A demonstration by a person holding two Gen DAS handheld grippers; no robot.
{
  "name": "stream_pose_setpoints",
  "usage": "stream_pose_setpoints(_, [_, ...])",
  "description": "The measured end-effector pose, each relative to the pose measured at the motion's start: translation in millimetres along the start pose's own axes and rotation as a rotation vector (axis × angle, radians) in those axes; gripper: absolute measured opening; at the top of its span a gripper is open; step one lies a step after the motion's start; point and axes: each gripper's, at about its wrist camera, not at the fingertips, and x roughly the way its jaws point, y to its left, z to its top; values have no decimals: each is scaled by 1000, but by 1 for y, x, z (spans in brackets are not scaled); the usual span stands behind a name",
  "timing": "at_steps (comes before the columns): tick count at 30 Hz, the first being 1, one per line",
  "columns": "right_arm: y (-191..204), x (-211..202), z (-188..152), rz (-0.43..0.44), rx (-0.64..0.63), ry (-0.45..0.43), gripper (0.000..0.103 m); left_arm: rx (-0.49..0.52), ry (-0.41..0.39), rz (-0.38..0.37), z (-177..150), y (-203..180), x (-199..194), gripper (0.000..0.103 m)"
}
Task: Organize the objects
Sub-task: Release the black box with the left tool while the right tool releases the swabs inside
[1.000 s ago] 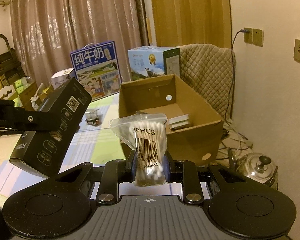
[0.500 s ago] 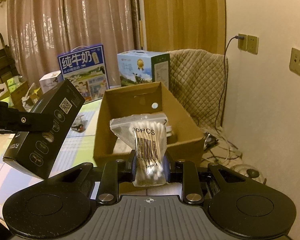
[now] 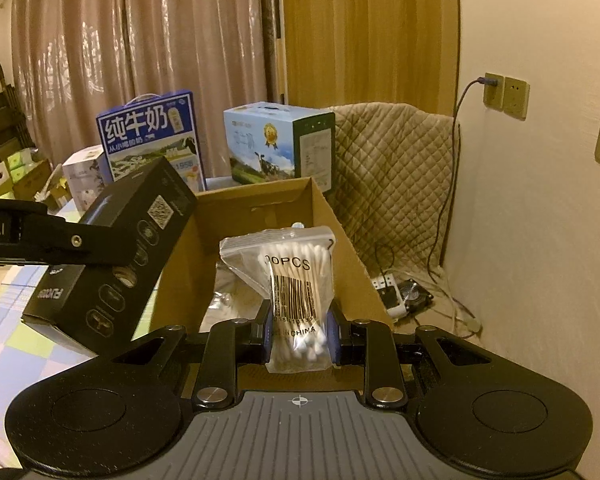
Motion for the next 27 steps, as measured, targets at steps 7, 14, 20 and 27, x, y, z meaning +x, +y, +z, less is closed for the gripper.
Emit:
stream_pose_setpoints(7, [-9,19,8,-5,1,17,23,2,21,-9,6,-1,26,77])
stream_pose_setpoints(14, [-13,32,13,-20,1,26,23,-19,38,-13,11,5,46,77])
stream_pose_setpoints(20, [-21,35,20,-36,28,17,23,-13,37,-8,17,6,62,77])
stream_pose_setpoints(27, [-19,31,20,-28,34,14,23,-34,43,-5,18,21,68,88])
